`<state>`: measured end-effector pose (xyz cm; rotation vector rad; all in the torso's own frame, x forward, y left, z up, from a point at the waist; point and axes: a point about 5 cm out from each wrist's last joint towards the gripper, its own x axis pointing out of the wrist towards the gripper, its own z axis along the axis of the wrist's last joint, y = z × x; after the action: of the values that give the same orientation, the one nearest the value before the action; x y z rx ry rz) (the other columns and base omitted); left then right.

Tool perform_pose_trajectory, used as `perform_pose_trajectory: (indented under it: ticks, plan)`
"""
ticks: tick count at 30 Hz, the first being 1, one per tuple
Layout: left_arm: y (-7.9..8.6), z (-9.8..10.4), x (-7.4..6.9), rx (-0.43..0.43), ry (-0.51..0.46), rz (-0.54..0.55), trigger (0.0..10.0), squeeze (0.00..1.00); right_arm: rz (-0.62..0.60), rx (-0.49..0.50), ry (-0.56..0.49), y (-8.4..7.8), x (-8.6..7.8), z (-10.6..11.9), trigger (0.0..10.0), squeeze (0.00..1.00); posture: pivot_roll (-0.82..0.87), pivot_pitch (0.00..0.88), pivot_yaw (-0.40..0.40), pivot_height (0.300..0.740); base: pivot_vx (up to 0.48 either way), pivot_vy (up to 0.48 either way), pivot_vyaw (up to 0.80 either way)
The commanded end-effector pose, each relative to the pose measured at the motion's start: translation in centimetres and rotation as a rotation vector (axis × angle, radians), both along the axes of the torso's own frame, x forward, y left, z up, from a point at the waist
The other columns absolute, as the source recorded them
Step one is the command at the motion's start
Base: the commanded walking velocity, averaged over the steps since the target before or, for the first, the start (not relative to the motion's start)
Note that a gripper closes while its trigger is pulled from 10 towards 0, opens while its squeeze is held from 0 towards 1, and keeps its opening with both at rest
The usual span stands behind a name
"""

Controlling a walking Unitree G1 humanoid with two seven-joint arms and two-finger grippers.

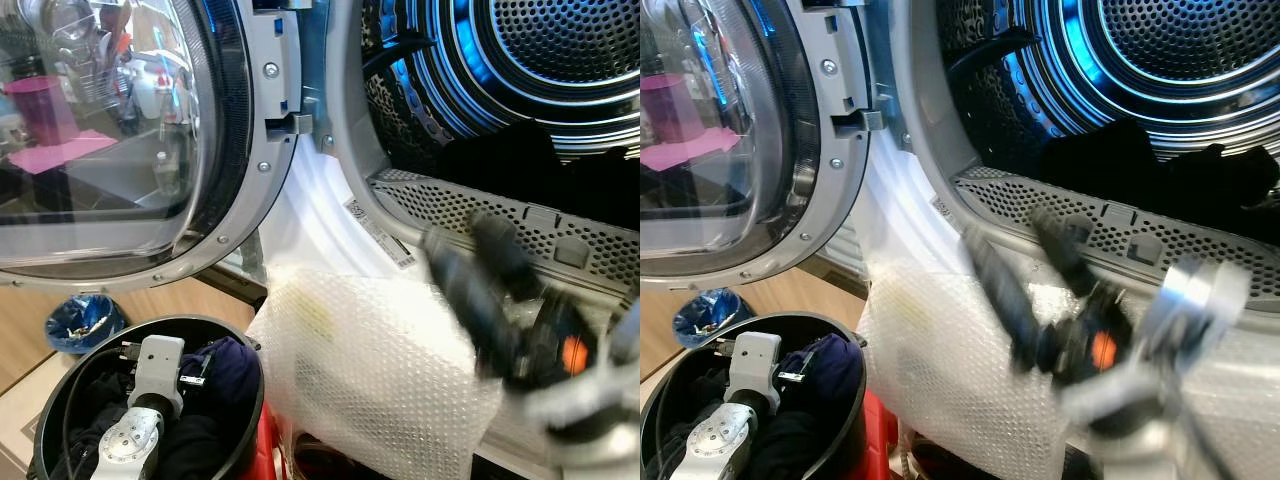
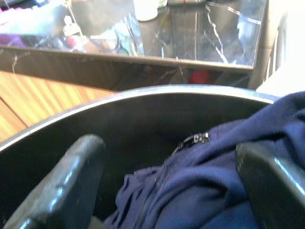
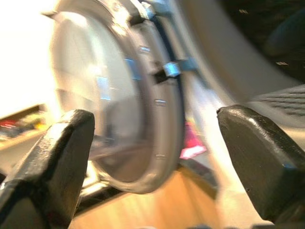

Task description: Clothes washing

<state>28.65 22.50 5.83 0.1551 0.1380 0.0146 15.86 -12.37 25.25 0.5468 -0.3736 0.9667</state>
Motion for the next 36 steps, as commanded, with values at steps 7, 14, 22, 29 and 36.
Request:
perform_pose_trajectory:
  ticks: [7,14,22,29,36]
  plan:
    - [-0.1,0.4,0.2,0.021,-0.012,-0.029,10.0,0.00,-0.087,-0.406,0.317,-1.0,0.2,-11.9,10.0,0.00,0.17,0.045,0.024,0.740,0.000,0.000,0.00]
    - [-1.3,2.1,0.6,0.068,-0.047,-0.178,10.0,0.00,-0.085,-0.471,0.458,-2.2,-1.6,-17.5,10.0,0.00,0.20,0.051,0.024,0.740,0.000,0.000,0.00]
    - [-1.9,5.3,-1.3,-0.017,-0.050,-0.390,10.0,0.00,-0.046,-0.471,0.496,-2.2,-2.9,-20.2,10.0,0.00,0.23,0.057,0.013,0.740,0.000,0.000,0.00]
    - [-1.0,7.2,-2.0,-0.007,0.058,-0.547,10.0,0.00,-0.021,-0.454,0.484,-2.0,-2.9,-20.6,10.0,0.00,0.25,0.057,-0.002,0.740,0.000,0.000,0.00]
    - [-0.4,8.0,-2.1,0.062,0.175,-0.627,10.0,0.00,-0.019,-0.454,0.478,-1.9,-2.4,-20.9,10.0,0.00,0.26,0.053,-0.002,0.740,0.000,0.000,0.00]
